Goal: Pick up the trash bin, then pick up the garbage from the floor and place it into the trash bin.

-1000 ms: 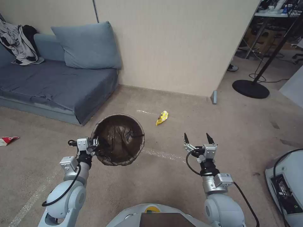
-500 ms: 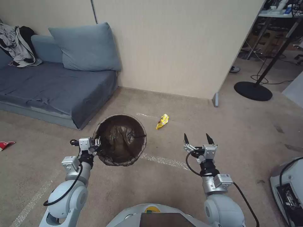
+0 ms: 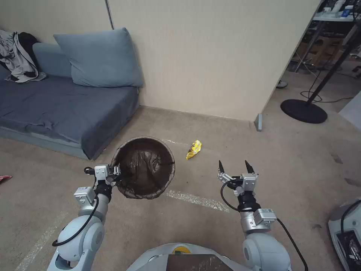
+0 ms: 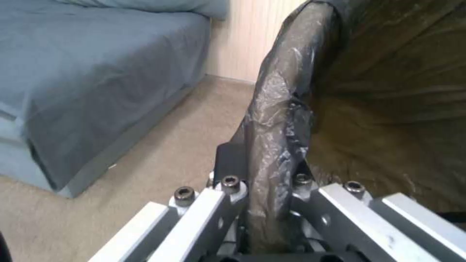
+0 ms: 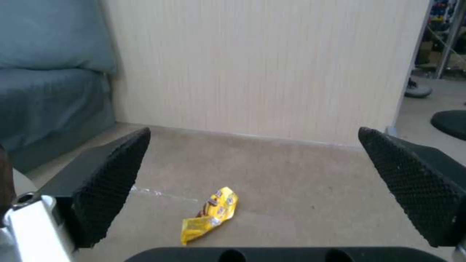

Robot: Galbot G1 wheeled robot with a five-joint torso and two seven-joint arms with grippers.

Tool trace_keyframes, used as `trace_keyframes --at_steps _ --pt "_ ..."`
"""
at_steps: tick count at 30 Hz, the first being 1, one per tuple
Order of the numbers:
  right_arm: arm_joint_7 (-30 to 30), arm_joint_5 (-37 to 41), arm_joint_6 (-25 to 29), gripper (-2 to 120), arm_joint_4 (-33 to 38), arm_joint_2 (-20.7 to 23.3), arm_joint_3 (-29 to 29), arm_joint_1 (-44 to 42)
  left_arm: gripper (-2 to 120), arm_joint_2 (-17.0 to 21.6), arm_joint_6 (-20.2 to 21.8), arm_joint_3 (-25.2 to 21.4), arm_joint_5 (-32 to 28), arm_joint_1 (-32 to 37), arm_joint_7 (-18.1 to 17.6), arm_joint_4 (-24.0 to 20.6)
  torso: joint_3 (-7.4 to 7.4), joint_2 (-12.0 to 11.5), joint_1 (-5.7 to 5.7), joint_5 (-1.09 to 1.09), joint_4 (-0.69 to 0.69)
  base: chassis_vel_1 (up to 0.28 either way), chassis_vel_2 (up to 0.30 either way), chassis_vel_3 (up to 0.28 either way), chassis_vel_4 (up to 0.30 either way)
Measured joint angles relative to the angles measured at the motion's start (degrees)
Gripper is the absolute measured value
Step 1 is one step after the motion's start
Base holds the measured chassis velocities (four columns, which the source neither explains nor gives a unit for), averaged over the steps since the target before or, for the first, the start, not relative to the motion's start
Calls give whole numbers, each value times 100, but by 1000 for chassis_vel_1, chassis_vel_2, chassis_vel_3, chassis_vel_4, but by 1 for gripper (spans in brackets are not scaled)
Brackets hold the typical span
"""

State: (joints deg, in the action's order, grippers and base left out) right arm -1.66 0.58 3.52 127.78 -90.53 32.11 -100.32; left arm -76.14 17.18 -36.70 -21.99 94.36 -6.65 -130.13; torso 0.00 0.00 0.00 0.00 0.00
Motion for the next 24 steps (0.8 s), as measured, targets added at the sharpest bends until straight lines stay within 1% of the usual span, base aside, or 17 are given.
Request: trace_keyframes --at_steps 24 --pt "-43 -29 36 100 6 -23 2 -38 3 -9 -20 -13 23 41 56 -11 0 0 0 0 0 -108 109 107 -110"
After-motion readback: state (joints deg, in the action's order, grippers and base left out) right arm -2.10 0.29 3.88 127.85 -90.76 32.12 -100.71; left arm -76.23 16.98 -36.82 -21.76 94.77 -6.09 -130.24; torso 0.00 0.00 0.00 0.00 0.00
